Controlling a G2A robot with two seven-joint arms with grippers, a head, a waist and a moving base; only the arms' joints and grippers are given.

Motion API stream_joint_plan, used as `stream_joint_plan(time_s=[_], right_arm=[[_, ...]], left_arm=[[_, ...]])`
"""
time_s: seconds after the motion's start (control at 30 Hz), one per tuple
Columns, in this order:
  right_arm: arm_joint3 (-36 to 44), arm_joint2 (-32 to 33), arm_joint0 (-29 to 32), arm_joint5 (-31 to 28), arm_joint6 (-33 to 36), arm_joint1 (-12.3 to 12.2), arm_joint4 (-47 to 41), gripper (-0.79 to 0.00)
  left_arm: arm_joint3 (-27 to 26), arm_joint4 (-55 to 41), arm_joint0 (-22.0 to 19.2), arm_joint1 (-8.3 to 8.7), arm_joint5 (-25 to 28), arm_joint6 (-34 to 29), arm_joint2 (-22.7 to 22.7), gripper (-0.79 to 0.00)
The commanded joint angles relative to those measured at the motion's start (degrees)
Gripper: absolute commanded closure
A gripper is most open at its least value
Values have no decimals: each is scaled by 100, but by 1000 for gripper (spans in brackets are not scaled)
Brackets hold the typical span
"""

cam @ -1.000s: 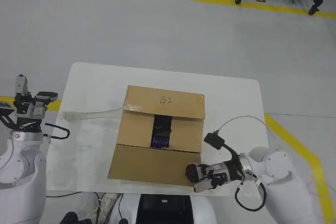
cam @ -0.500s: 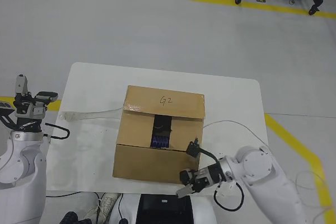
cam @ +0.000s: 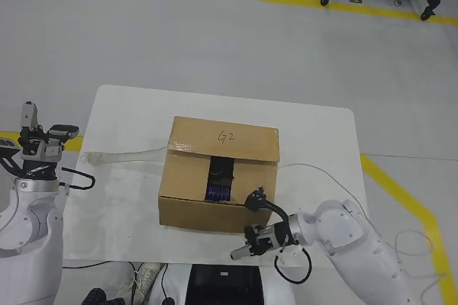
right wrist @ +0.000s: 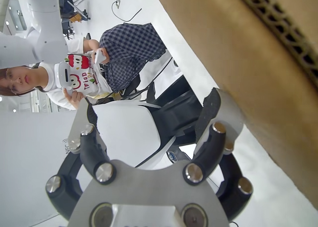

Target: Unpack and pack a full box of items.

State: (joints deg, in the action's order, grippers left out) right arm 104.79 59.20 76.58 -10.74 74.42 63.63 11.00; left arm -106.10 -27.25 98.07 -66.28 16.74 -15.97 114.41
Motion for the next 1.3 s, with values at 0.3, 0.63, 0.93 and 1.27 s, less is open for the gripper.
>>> stream_joint_plan(time_s=[0.3, 0.63, 0.93, 1.27], right_arm=[[-172, -300, -221, 182, -28, -17, 230, -785], [-290, -467, -346, 246, -136, -30, 193, -785], [-262, 108, -286, -251, 183, -162, -1013, -785], [-345, 1108, 35, -388, 163, -342, -2422, -785]], left_arm=[[0, 0, 0, 0, 0, 0, 0, -785], [0, 0, 0, 0, 0, 0, 0, -785], [0, 0, 0, 0, 0, 0, 0, -785], [0, 0, 0, 0, 0, 0, 0, -785]])
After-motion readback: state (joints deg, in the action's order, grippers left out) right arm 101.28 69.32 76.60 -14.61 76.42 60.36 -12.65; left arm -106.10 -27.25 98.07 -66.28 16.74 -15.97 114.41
